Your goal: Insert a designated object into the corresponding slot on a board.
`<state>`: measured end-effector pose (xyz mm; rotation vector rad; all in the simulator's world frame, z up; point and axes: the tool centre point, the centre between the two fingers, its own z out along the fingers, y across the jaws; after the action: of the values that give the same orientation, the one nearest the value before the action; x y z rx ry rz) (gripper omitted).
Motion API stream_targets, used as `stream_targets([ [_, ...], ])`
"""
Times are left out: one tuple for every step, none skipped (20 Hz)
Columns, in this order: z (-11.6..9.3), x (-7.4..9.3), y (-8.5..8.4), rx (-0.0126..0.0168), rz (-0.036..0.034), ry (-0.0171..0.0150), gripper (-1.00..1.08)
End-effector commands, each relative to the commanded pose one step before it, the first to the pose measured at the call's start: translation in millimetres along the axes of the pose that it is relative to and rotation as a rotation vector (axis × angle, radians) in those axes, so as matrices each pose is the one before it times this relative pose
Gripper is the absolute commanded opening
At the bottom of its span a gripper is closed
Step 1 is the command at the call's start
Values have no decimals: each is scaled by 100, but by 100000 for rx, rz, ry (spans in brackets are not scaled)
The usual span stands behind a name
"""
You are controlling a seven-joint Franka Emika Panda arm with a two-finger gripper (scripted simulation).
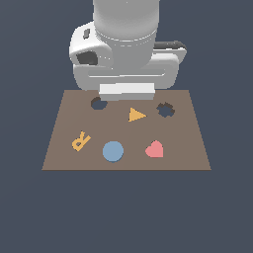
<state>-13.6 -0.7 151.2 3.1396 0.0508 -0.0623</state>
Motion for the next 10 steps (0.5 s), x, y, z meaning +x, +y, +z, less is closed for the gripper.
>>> stream_targets([
  [0, 0, 1, 0, 0, 0, 100],
  [19, 18, -6, 0, 0, 0, 100],
  [44, 49, 21, -2, 66, 22, 100],
  [77, 83, 26, 0, 93, 29, 100],
  [104, 115, 46, 0, 147, 46, 100],
  [139, 150, 43, 0, 161, 51, 100],
  [168, 182, 59, 0, 208, 65, 100],
  [200, 216, 64, 0, 238, 74, 100],
  [229, 248, 78, 1, 280, 88, 100],
  [259, 281, 88, 1, 316, 99, 100],
])
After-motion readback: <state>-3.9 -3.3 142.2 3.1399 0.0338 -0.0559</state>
